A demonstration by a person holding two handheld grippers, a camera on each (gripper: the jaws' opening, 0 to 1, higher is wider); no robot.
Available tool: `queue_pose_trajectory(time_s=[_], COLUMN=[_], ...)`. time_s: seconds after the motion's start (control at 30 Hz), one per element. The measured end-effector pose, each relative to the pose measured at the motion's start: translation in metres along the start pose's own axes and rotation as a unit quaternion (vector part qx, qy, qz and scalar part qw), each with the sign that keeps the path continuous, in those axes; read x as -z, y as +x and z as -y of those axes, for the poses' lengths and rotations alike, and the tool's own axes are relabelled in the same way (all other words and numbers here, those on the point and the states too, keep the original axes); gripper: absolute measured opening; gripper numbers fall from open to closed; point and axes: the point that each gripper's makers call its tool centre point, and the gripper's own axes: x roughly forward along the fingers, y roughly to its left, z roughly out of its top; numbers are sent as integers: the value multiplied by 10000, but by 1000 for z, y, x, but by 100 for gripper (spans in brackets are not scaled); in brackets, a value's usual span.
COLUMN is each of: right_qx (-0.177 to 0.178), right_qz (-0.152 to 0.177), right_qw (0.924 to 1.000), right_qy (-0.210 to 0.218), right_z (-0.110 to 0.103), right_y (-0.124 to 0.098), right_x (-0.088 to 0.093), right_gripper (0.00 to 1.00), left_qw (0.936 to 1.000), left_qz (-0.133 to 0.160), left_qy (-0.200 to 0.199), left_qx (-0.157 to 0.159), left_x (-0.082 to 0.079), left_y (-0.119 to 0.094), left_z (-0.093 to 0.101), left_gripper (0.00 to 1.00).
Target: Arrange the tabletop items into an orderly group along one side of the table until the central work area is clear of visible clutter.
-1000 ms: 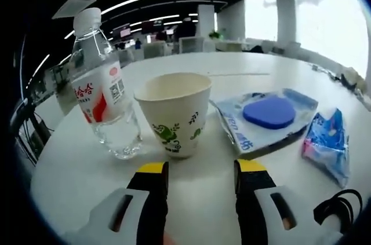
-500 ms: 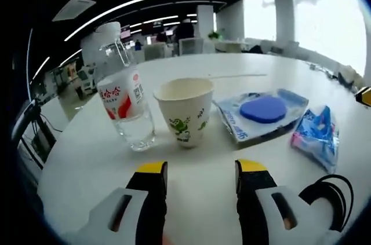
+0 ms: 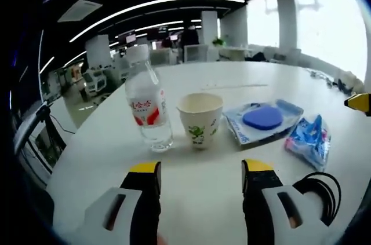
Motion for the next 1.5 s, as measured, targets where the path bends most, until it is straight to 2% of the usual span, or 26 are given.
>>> queue_pose_trajectory(time_s=[0.37,0.7,0.9,1.2,1.33,1.5], right_qx=[-33,-69,-92,-288,-334,-432], right_qz=[71,17,-8,-104,-78,-13], right_qw=[9999,9997,9994,9992,9991,9989], right_qy=[146,218,320,257,236,180], right_z=[5,13,22,37,42,44], right_y=[-8,-17,-23,-26,-26,-27], right_x=[-2,7,9,12,8,1], right_gripper=[15,34,39,38,38,38], left_qw=[9995,9986,9981,9985,9983,9978], left_qz=[35,-117,-182,-114,-105,-237], left_qy=[-300,-459,-521,-417,-438,-313], left_qx=[99,240,275,337,373,541], left_x=[-6,-2,0,-9,-11,-7], left_y=[-19,-35,-45,-50,-51,-47], left_z=[1,10,23,43,53,80], left_gripper=[73,89,91,91,91,89])
